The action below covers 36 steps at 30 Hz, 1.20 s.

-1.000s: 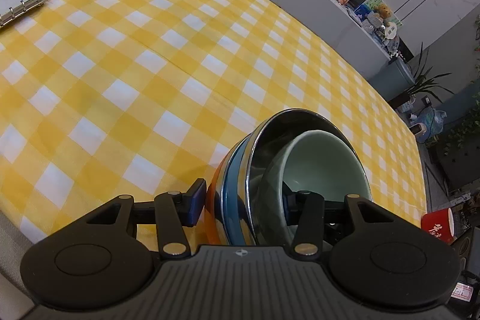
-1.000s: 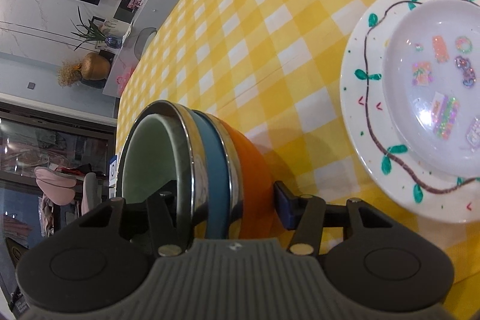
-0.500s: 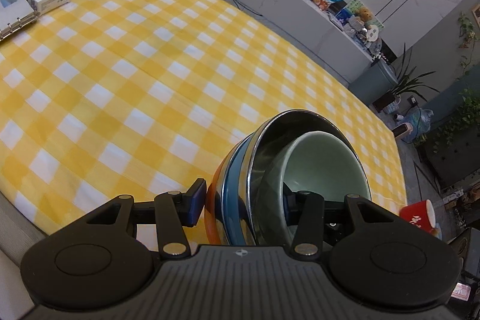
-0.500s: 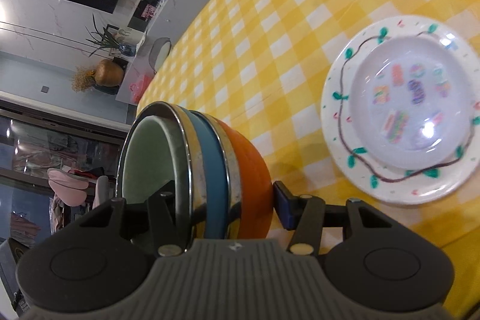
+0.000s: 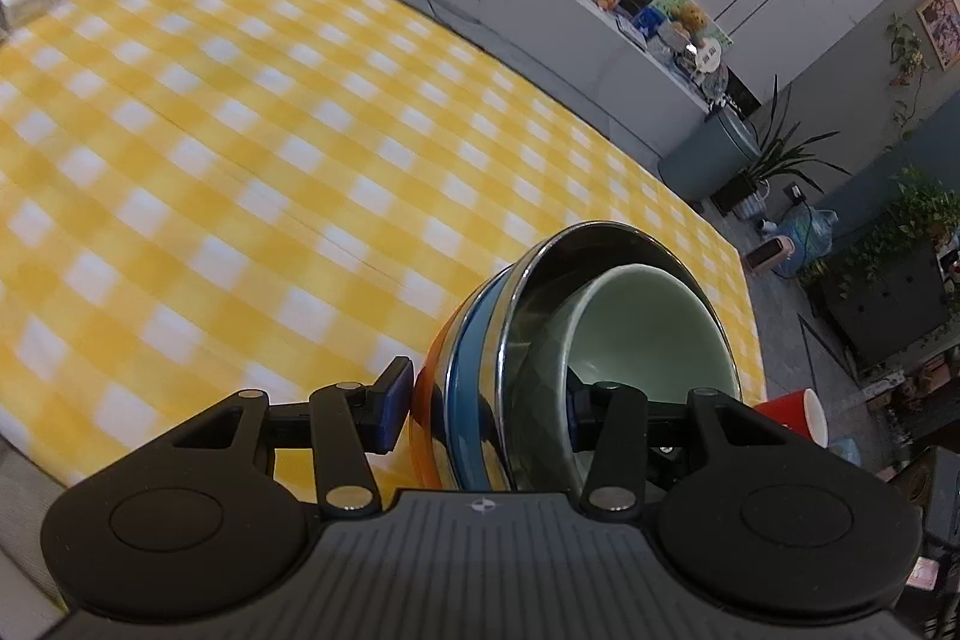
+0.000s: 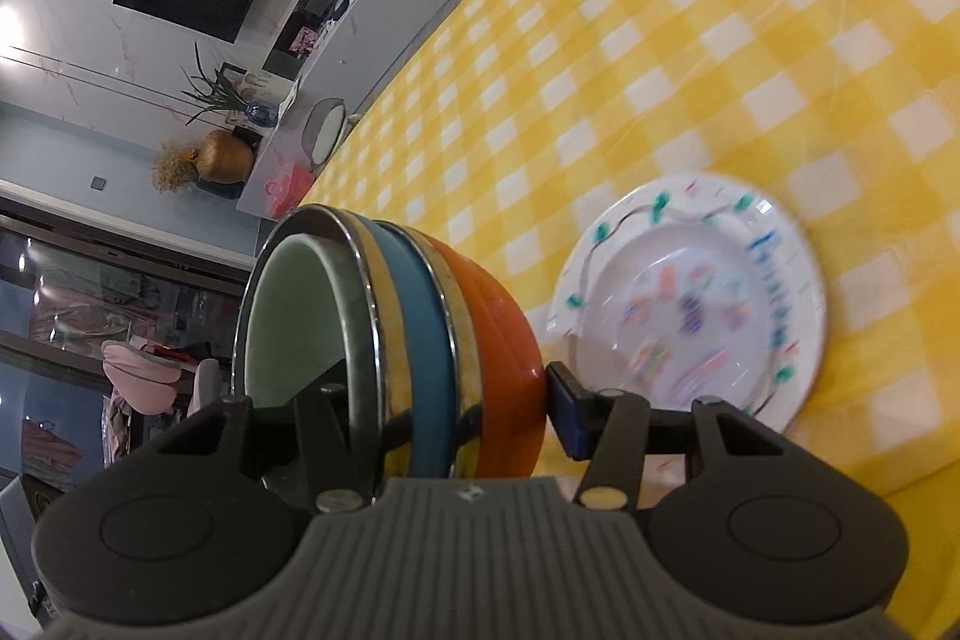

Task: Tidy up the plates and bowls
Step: 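Lift the bowl stack with both tools and carry it over the plate stack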

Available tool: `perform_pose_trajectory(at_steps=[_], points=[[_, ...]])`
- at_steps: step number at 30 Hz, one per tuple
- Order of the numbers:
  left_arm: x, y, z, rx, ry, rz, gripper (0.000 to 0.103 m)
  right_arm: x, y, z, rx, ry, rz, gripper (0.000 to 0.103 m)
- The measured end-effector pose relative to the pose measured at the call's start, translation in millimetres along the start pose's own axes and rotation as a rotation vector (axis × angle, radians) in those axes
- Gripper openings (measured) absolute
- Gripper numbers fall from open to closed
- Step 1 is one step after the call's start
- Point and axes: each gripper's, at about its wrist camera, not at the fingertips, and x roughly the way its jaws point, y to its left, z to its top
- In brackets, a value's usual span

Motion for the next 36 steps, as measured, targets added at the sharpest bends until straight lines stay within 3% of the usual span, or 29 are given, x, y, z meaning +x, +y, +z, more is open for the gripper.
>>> perform_pose_trajectory(at_steps=[15,25,36], points=[[54,-21,-14,0.01,0.089,-0.004,0.053,-10,-60,26,0.072,-0.011,-0.053,0.052],[66,-17,-20,0.004,0.119,0.008,0.053,2,-65,26,0.098,-0.002,-0.078,0.052],[65,-22,-18,0.045,0.135,0.006,0.053,8,-54,23,0.033,-0.012,-0.102,0.057]])
